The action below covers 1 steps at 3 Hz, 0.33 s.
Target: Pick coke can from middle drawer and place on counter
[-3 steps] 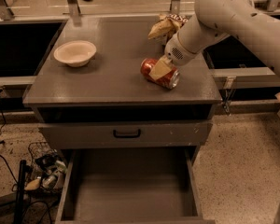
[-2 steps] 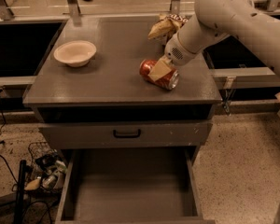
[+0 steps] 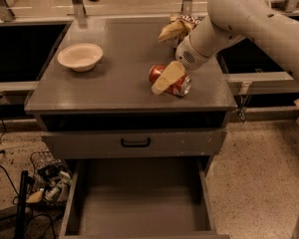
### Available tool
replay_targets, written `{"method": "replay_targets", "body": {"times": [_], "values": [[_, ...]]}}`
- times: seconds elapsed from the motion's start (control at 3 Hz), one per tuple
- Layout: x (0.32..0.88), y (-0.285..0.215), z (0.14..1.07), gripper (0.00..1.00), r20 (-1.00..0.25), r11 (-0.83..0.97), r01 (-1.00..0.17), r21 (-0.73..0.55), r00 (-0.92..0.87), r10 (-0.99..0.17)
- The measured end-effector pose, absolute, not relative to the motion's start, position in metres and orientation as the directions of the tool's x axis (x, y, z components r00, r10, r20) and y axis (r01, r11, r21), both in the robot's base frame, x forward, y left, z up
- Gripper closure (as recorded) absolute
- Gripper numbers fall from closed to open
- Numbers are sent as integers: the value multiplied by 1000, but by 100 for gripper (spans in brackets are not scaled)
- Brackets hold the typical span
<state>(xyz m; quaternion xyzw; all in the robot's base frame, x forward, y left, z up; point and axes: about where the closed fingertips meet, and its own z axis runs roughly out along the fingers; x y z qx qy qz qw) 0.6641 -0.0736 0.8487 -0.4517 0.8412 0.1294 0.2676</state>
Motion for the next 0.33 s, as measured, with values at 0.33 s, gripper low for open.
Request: {"method": "replay_targets", "body": {"times": [0.33], "values": [[664,-74,849,0,-567,558,-829,-24,-449,-691]]}}
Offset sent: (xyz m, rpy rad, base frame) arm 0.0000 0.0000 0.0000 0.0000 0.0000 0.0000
